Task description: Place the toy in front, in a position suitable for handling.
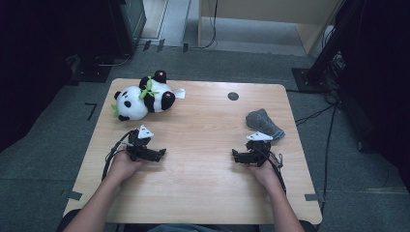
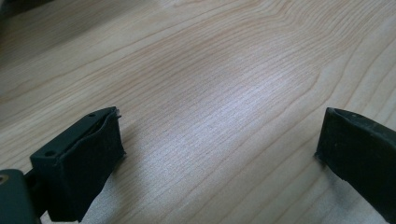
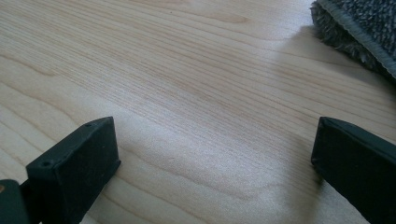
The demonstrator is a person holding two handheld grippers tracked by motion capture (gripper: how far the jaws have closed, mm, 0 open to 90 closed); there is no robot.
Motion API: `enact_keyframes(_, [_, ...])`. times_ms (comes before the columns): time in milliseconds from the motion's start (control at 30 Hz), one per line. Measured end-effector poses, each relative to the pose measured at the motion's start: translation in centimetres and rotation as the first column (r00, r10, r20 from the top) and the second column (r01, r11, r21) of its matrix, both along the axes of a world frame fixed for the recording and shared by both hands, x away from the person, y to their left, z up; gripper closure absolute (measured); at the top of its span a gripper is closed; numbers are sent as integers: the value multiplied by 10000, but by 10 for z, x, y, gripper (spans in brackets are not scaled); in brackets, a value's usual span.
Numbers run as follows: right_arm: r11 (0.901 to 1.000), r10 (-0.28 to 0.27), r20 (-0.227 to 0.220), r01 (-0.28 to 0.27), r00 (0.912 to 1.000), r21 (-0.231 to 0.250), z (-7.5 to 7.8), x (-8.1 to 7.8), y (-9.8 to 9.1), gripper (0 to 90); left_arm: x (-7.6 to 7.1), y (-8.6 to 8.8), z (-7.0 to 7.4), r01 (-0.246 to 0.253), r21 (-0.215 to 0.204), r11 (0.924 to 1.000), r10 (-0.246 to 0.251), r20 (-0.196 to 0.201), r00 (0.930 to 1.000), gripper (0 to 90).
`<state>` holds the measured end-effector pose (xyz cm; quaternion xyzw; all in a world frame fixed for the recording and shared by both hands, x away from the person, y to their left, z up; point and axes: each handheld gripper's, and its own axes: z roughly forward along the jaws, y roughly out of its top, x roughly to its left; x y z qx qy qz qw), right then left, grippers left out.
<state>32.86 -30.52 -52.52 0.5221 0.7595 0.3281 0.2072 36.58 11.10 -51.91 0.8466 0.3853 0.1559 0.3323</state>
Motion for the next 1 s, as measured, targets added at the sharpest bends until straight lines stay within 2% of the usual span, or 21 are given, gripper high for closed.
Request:
enact_keyframes(533, [9999,-133,-20,133,9999,9,0,-1,1,4,0,2,0,-53,-10,10000,53,35,10000,8])
enact_keyframes(567, [9999,-139,-25,139,9999,11,0,-1,1,4,-1,3,1,31,-83,10000,-30,136,9999,34])
enact_keyframes(633, [9999,-159,0,159,9999,1,0,0,1,4,-2,7,2,100,-199,9998,-95,264,9996,155])
enact_keyframes(733, [9999,-146,-12,146,9999,-1,0,1,2,4,-4,10,4,28,-93,10000,-27,122,9999,164])
enact_keyframes(867, [10000,-17,-9,17,10000,8,0,2,2,4,-4,13,6,-66,-168,9998,66,-11,10000,245])
enact_keyframes(1000, [10000,76,-25,-76,10000,17,0,3,2,4,-4,13,7,-49,-165,9999,47,-98,9999,245])
